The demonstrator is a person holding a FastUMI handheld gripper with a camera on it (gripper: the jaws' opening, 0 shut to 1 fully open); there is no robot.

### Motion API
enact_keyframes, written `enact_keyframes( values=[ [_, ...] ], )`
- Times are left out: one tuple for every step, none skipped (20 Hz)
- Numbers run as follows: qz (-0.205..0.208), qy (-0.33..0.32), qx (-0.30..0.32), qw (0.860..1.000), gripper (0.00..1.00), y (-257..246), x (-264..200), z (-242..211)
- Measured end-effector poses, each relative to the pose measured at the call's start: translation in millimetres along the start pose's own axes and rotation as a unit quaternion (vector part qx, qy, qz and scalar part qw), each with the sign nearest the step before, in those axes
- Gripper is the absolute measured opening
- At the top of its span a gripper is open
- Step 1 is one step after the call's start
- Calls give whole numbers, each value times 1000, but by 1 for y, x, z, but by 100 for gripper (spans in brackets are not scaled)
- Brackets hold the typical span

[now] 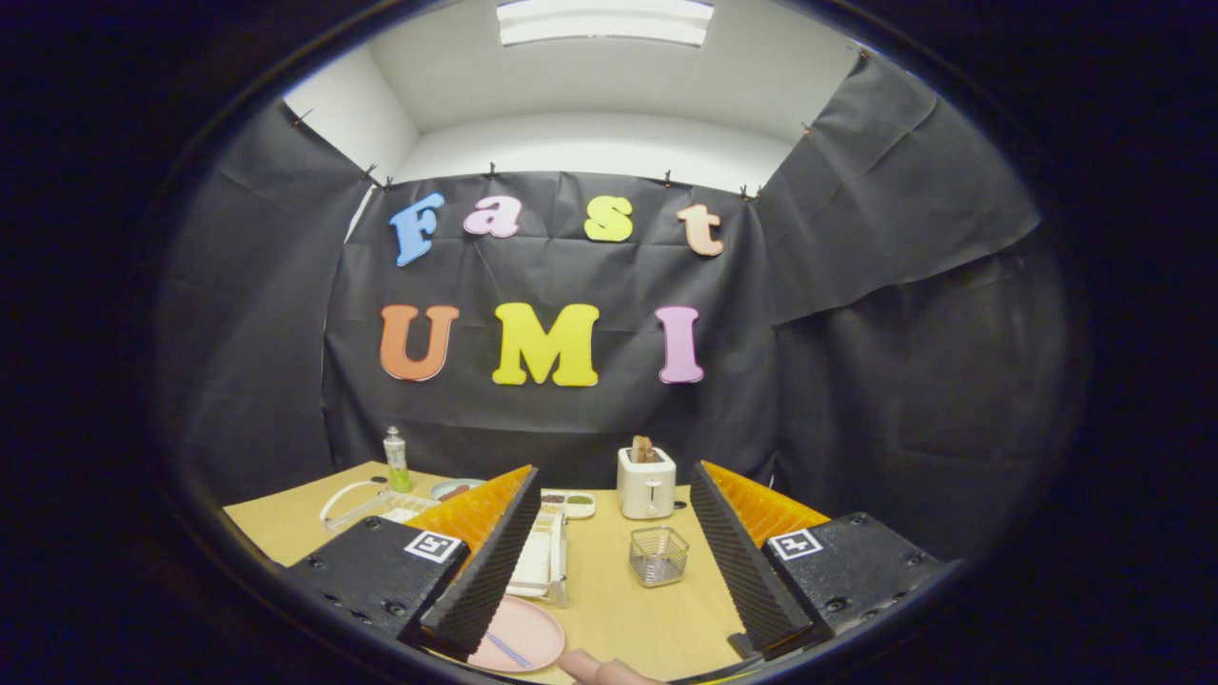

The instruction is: Take the plate from the dish rack, then take the spoon from the basket and place it into the plate.

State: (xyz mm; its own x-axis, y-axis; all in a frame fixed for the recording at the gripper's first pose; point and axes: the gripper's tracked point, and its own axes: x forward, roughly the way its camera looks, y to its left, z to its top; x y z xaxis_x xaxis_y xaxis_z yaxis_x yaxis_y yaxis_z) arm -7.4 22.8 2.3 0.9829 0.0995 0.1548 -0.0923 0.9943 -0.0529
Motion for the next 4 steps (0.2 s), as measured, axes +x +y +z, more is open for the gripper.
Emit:
enact_keyframes(
  values=[
    [0, -2, -3, 1000, 100, -1, 0, 1],
    [0, -2, -7, 1000, 100, -3, 1, 0],
    [-2, -2, -10, 1000, 100, -4, 0, 0],
    [-2, -4, -10, 1000, 100, -5, -1, 1]
  ],
)
